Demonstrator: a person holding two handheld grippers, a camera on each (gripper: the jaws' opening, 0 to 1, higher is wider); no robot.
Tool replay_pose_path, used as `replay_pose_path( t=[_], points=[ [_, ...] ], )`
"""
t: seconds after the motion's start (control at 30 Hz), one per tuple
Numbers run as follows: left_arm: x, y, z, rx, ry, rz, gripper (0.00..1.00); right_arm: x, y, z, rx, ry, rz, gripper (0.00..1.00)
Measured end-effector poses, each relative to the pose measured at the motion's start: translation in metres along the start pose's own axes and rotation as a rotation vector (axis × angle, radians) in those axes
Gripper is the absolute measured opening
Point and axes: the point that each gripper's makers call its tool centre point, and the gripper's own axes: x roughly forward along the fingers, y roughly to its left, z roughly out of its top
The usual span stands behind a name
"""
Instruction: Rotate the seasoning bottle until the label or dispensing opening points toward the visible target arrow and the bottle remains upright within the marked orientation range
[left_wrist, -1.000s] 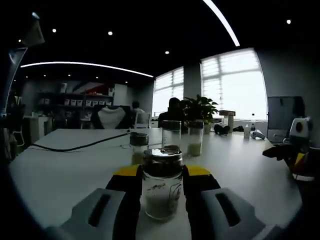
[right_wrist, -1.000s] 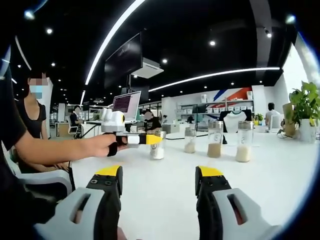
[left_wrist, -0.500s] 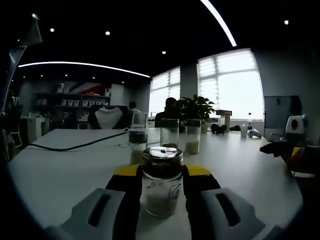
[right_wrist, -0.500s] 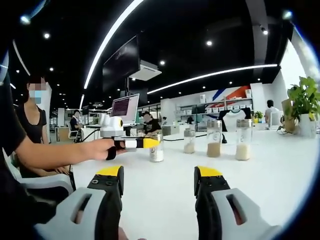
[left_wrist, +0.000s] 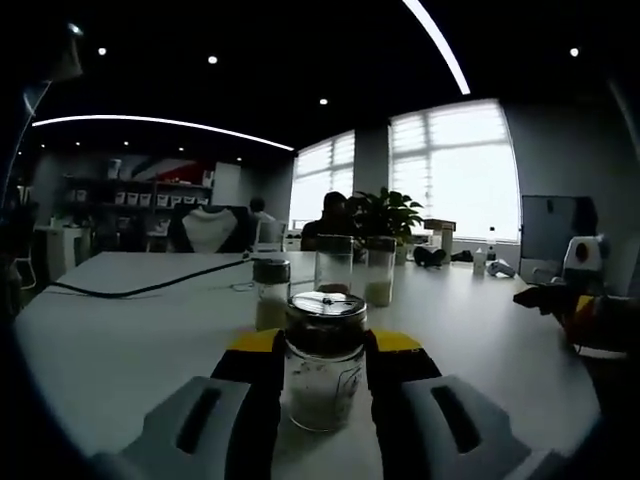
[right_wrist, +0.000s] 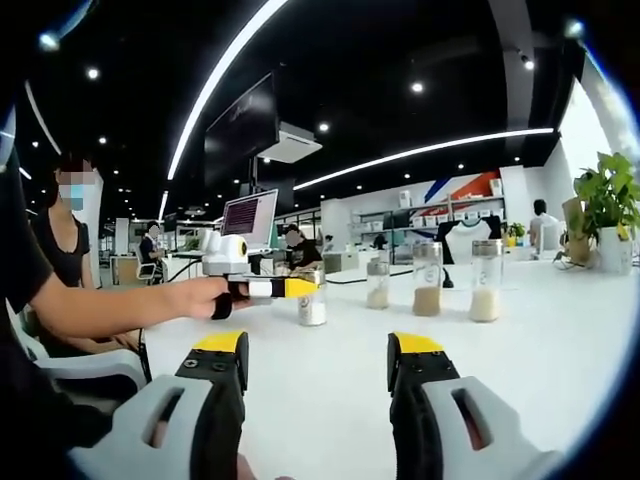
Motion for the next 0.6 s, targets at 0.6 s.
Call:
replay_pose_path(
  t=[0.6],
  points=[
    [-0.011, -0.008, 0.003, -0.001, 0.043, 0.016, 0.48, 0.003, -0.005, -0.001, 0.024, 0.004, 0.000, 0.56]
  ],
)
